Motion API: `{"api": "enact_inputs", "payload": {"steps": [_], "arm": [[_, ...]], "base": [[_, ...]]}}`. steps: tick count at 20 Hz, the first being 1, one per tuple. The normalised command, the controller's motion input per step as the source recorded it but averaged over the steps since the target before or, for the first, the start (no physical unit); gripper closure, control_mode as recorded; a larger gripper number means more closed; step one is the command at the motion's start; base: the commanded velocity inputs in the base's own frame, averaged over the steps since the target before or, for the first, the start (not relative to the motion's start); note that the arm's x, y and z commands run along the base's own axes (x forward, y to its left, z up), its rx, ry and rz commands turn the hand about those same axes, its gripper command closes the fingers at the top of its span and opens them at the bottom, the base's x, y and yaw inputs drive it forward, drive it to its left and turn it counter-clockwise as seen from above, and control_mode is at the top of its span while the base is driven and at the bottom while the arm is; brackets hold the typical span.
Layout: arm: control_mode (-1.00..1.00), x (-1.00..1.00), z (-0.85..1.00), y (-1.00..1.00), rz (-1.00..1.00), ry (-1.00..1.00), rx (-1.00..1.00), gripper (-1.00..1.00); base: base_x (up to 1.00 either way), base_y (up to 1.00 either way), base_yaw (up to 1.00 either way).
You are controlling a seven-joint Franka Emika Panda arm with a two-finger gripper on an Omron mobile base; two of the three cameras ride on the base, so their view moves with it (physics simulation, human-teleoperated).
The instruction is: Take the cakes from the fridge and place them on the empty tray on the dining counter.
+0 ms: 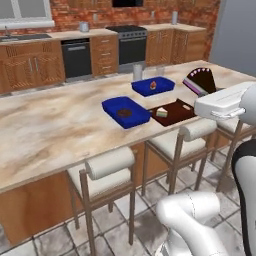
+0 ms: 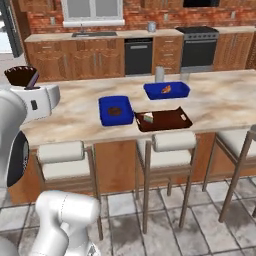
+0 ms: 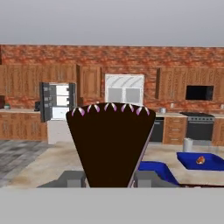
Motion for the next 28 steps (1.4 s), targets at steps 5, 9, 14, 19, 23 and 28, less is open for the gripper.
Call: {"api": "enact_inputs", "payload": {"steps": [5,9,14,19,23,28], "arm": [[1.00,0.00,0.00,0.00,0.00,0.00,0.00,1.00],[1.00,0.00,0.00,0.00,0.00,0.00,0.00,1.00],[1.00,0.00,0.00,0.00,0.00,0.00,0.00,1.00],[1.00,0.00,0.00,0.00,0.00,0.00,0.00,1.00],[1.00,0.00,0.00,0.00,0.00,0.00,0.00,1.00],[1.00,0.00,0.00,0.00,0.00,0.00,0.00,1.00]], "base": [[0.00,-1.00,0.11],[0.01,-1.00,0.11],[0.12,-1.00,0.12],[0.19,-1.00,0.13],[0.47,-0.82,0.15],[0.73,0.15,0.10]]}}
